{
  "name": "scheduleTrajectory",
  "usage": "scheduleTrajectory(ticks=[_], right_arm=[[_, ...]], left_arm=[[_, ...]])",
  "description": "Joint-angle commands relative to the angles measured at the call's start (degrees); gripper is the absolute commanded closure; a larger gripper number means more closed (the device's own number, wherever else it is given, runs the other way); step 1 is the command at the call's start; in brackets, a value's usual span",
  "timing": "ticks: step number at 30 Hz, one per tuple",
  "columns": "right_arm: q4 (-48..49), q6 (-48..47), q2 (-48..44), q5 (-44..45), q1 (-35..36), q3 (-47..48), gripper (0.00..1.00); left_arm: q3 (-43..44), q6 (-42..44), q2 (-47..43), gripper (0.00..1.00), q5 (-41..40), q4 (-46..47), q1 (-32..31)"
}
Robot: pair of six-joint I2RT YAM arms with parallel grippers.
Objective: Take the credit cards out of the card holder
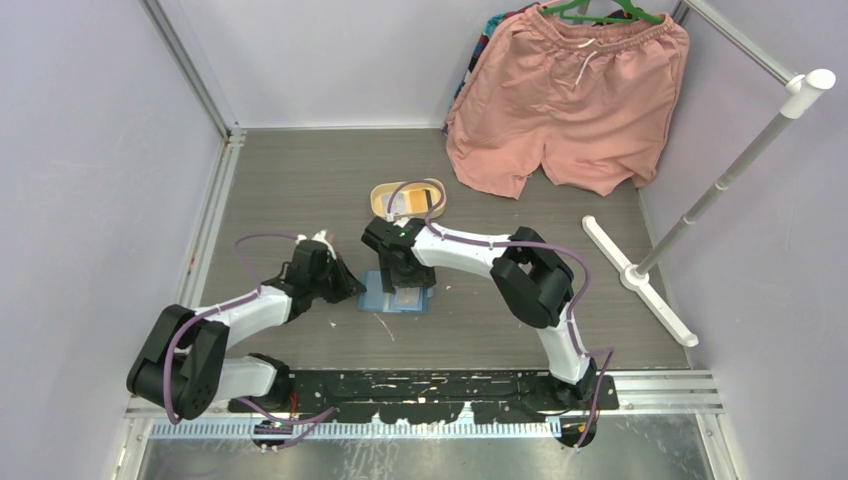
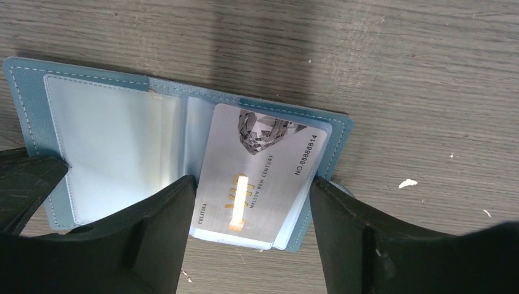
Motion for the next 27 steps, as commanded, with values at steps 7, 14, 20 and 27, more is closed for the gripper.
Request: scheduleTrajectory(ticks=[7, 14, 20, 27], right_arm=[[0.08, 0.28, 1.56, -1.25, -0.1, 2.12, 0.43], [-0.35, 0.01, 1.39, -1.04, -0.15, 2.39, 0.51], [-1.37, -0.76, -0.26, 0.53, -0.11, 2.6, 0.54], [-2.58, -1.28, -1.77, 2.14, -0.14, 3.48, 0.62]], left_arm=[[-0.46, 1.5, 0.64, 1.0, -1.23, -2.1, 0.26], [-0.31, 1.68, 0.41, 1.0, -1.43, -2.32, 0.29], [0.05, 1.77, 0.57, 1.0, -1.45, -2.34, 0.32], [0.6, 1.77, 1.16, 1.0, -1.21, -1.88, 0.31]])
